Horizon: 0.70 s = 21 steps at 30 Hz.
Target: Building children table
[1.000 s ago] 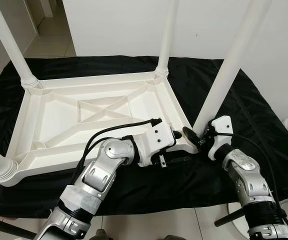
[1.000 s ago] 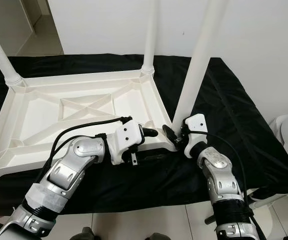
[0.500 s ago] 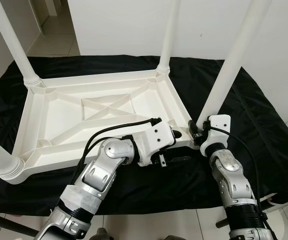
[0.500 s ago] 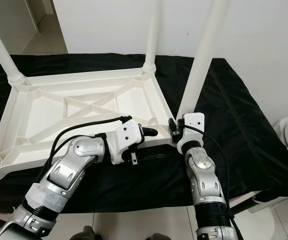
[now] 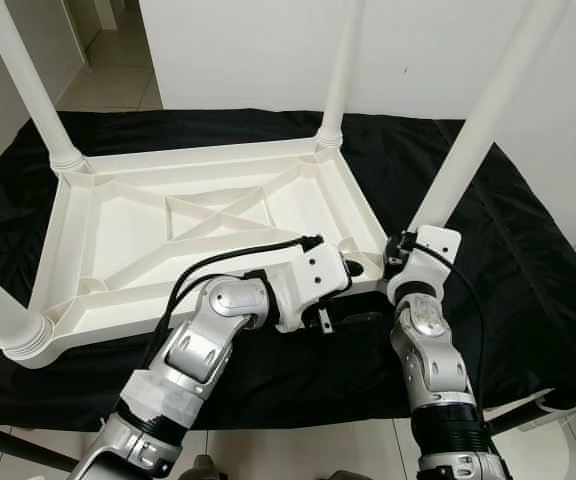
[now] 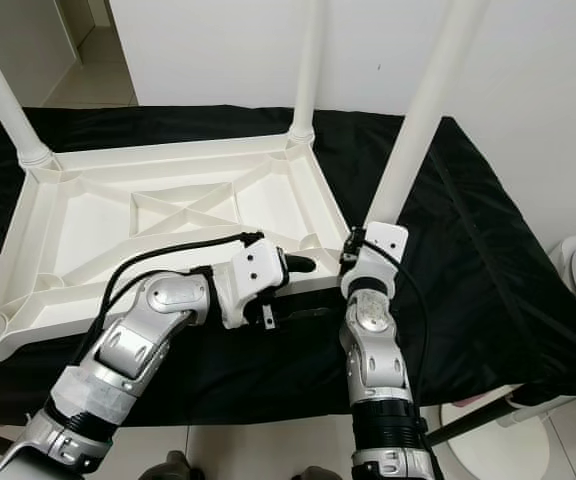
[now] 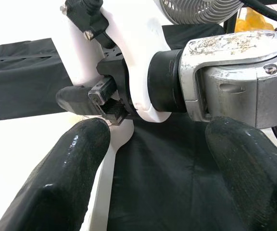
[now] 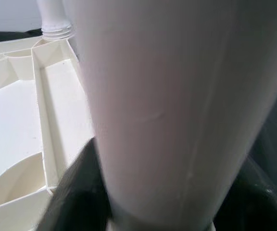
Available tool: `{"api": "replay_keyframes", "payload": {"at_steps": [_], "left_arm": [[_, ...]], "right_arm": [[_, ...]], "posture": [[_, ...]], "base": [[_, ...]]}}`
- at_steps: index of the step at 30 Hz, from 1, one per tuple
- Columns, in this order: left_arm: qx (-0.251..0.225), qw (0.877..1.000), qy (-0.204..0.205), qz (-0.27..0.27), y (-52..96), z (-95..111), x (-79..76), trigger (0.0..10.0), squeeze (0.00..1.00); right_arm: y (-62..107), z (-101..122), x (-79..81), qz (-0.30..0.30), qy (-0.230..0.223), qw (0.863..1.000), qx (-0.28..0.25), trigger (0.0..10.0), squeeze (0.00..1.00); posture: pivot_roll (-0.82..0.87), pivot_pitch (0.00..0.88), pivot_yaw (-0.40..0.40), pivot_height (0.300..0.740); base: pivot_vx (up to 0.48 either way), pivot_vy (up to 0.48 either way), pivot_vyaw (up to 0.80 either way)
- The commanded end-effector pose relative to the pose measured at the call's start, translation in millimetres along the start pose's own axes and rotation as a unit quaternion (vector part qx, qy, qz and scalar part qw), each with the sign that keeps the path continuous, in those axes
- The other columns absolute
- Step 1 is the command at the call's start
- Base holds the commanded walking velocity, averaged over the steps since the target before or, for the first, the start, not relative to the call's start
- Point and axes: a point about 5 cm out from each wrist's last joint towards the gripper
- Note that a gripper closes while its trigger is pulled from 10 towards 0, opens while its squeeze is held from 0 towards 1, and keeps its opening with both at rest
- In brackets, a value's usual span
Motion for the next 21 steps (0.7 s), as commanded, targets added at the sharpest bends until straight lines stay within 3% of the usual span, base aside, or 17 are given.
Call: {"api": "replay_keyframes", "payload": {"at_steps": [1, 2, 12, 13, 21], "left_arm": [[-0.001, 0.999, -0.002, 0.044, -0.8, 0, 6.9, 10.0, 0.0], [-0.003, 0.999, -0.001, 0.05, -0.9, 0, 8.0, 10.0, 0.0], [-0.006, 0.998, 0.0, 0.067, 1.5, 1, 11.7, 10.0, 0.0], [-0.006, 0.998, 0.0, 0.068, 1.6, 1, 12.3, 10.0, 0.0], [-0.012, 0.997, -0.001, 0.078, -0.9, 3, 15.9, 10.0, 0.0]], "right_arm": [[0.9, 0, -5.2, -0.009, 0.005, 1.0, -0.002, 10.0, 0.56], [1.7, 2, -5.9, -0.005, 0.003, 1.0, -0.011, 10.0, 1.0], [11.6, 6, -11.7, 0.0, -0.005, 0.999, -0.038, 10.0, 1.0], [17.5, 6, -11.1, 0.012, -0.004, 0.999, -0.045, 10.0, 0.0], [56.9, -3, -12.3, 0.057, 0.004, 0.996, -0.062, 10.0, 0.0]], "posture": [[-0.03, 0.0, -0.03, 0.74], [-0.02, 0.0, -0.034, 0.74], [-0.02, 0.0, -0.043, 0.74], [-0.02, 0.0, -0.043, 0.74], [-0.05, 0.0, -0.029, 0.74]], "base": [[0.0, 0.0, 0.0], [0.0, 0.0, 0.0], [0.0, 0.0, 0.0], [0.0, 0.0, 0.0], [0.0, 0.0, 0.0]]}}
Point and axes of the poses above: a point about 5 cm out from each wrist's last joint towards the gripper, its own y axis pointing back from the gripper into the wrist, its own z axis along the axis of the wrist's last joint, x = y × z, and after that the axes turned 8 degrees about y, right-handed
